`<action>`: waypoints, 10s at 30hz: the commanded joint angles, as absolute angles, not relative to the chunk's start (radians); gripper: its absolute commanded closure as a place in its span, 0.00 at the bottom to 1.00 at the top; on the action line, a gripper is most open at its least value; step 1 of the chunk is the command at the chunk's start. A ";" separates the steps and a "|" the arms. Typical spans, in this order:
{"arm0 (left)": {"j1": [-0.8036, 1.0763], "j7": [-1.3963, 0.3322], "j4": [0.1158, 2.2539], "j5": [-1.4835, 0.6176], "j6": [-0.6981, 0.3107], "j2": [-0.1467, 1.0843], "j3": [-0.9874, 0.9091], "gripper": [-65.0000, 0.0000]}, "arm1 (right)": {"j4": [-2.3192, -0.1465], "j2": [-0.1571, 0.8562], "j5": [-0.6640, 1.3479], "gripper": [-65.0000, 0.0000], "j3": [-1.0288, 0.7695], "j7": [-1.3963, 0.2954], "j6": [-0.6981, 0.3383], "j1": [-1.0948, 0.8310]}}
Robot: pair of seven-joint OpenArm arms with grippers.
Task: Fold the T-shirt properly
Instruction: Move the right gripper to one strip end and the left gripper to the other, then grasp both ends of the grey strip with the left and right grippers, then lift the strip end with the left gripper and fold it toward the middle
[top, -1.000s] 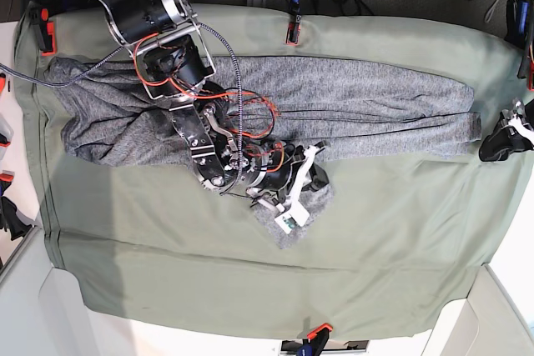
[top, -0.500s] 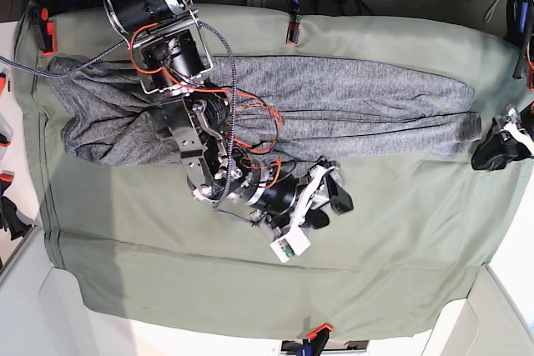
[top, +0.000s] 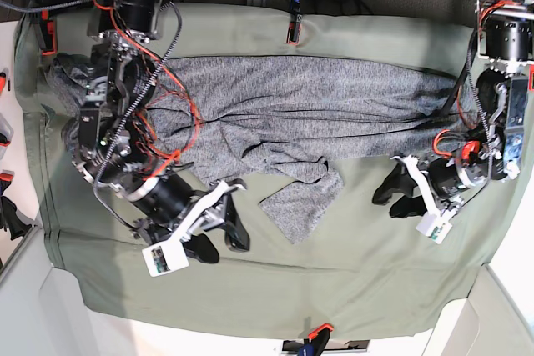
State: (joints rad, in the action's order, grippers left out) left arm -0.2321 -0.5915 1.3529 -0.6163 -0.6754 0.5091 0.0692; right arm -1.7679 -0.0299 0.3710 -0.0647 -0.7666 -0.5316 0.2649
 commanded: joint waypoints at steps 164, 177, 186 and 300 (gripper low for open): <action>0.178 -0.550 1.234 -0.794 -0.674 0.587 -0.652 0.44 | -1.793 0.149 0.584 0.52 -0.432 -0.745 -0.546 -0.064; 0.128 -0.812 1.127 -1.153 -0.698 0.593 -0.644 0.33 | -1.793 0.149 0.584 0.52 -0.432 -0.745 -0.546 -0.064; 0.125 -0.720 1.087 -1.064 -0.698 0.593 -0.496 0.33 | -1.793 0.149 0.587 0.52 -0.432 -0.745 -0.547 -0.064; 0.117 -0.607 1.884 -0.603 -0.595 0.217 0.089 0.34 | -1.670 0.275 0.640 0.49 -0.646 -0.759 -0.493 -0.062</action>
